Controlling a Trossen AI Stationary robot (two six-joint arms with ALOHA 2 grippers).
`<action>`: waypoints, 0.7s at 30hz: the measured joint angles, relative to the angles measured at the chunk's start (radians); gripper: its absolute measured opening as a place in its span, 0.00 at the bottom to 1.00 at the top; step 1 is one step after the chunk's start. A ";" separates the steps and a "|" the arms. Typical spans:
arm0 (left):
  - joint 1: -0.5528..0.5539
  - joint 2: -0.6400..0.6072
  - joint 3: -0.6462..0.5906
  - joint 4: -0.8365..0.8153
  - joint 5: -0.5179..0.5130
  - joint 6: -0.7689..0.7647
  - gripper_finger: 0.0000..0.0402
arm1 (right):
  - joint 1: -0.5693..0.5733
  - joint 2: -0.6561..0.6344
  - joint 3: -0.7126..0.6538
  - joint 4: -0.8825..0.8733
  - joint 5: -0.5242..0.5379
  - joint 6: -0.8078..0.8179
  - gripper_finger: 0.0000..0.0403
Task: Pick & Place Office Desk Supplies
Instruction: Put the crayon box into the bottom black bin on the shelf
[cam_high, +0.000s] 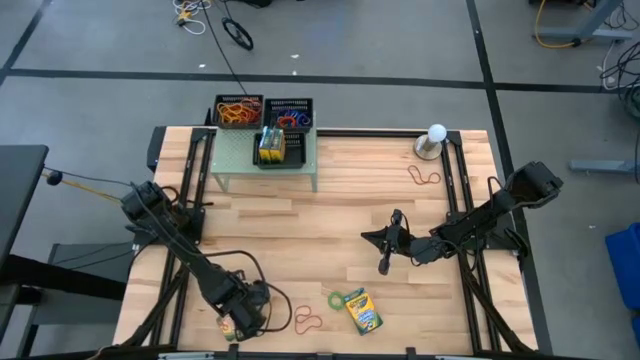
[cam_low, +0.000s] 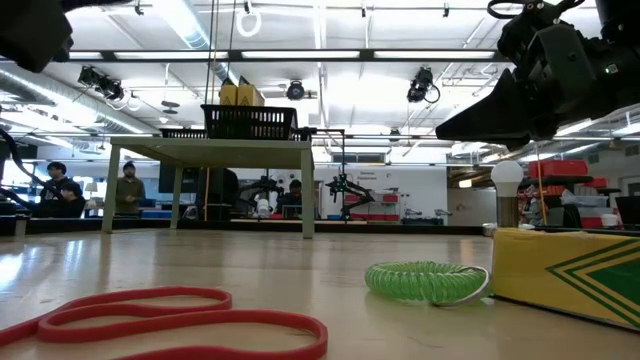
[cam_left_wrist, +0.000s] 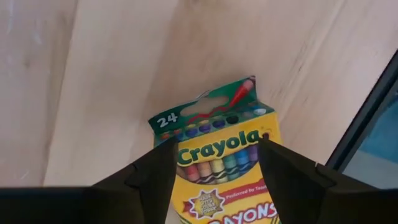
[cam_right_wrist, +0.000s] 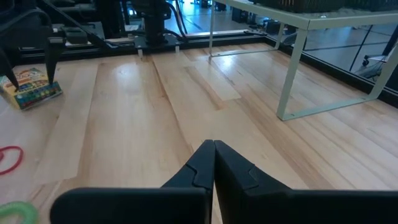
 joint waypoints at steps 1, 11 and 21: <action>-0.001 0.000 0.000 0.000 0.001 0.012 0.57 | 0.000 0.000 0.000 0.000 0.000 0.000 0.03; 0.073 0.003 0.055 -0.083 0.053 0.461 0.57 | 0.000 0.000 0.000 0.007 0.000 0.000 0.03; 0.147 0.003 0.050 -0.071 0.141 0.732 0.48 | 0.000 0.000 0.000 0.008 0.000 -0.002 0.03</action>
